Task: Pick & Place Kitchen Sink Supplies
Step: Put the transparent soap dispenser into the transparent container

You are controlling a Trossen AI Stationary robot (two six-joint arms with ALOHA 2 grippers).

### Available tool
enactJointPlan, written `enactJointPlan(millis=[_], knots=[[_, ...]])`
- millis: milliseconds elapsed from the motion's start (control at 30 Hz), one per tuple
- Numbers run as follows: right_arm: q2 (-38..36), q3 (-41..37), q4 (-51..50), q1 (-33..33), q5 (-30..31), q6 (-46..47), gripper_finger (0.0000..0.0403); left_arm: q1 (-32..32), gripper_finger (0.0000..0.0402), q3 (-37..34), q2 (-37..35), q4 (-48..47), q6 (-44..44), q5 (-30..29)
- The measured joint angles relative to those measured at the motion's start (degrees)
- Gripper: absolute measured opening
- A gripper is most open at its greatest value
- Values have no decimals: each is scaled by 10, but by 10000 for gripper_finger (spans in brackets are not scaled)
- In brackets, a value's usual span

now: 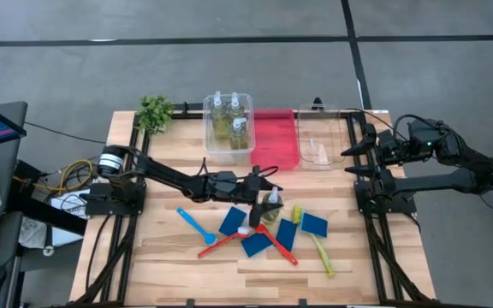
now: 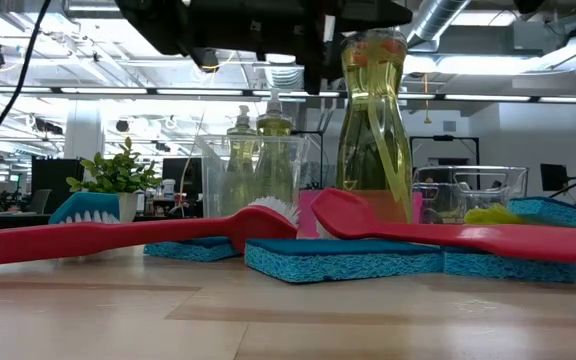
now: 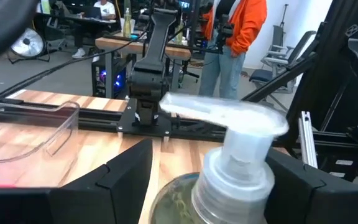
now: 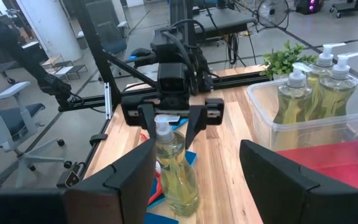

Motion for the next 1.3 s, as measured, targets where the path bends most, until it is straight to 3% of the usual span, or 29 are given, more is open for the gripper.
enactJointPlan(millis=[467, 900, 1300], knots=[[0, 0, -19, 0, 0, 5, 225, 3, 207, 2, -11, -1, 4, 0], [0, 0, -21, 0, 0, 4, 225, 3, 109, 2, -11, -2, 10, -3], [0, 0, -21, 0, 0, 4, 225, 2, 111, 2, -12, 3, 4, 0]])
